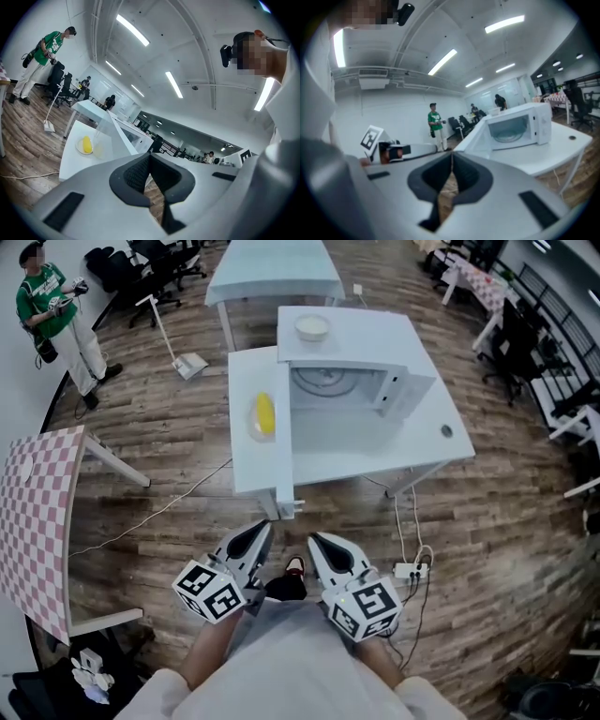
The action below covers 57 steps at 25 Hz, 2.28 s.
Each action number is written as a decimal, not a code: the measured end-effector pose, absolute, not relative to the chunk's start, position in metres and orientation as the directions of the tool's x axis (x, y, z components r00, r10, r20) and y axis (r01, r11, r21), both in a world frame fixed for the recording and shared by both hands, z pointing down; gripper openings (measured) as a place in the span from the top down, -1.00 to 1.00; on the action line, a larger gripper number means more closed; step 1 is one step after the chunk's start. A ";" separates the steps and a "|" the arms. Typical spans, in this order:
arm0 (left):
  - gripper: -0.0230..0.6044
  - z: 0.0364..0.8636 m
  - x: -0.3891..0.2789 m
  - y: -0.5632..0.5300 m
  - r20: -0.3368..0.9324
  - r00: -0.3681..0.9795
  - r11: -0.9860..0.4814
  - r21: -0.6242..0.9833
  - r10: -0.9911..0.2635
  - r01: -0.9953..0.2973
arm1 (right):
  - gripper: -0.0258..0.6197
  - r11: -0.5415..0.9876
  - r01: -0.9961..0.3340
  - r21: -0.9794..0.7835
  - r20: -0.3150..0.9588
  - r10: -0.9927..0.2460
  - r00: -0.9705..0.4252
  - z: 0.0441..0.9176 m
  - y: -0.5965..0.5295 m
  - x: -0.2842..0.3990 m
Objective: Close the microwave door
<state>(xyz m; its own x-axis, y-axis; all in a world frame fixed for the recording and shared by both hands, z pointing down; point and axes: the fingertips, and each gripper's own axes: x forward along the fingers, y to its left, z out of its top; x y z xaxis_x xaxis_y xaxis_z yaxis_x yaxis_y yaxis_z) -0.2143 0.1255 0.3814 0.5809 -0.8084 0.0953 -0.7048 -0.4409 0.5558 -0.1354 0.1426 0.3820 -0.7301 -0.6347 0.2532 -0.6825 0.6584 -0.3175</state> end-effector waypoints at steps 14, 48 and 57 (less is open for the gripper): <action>0.88 0.399 -0.233 0.064 0.133 0.597 -0.439 0.556 -0.791 -0.706 | 0.85 0.631 -0.703 -0.329 0.260 -0.655 -0.709 0.394 0.080 -0.149; 0.88 0.422 -0.209 0.066 0.190 0.726 -0.498 0.612 -0.661 -0.614 | 0.85 0.599 -0.722 -0.346 0.306 -0.656 -0.690 0.407 0.050 -0.141; 0.88 0.421 -0.205 0.069 0.191 0.745 -0.504 0.627 -0.639 -0.594 | 0.85 0.596 -0.723 -0.349 0.318 -0.651 -0.690 0.409 0.045 -0.137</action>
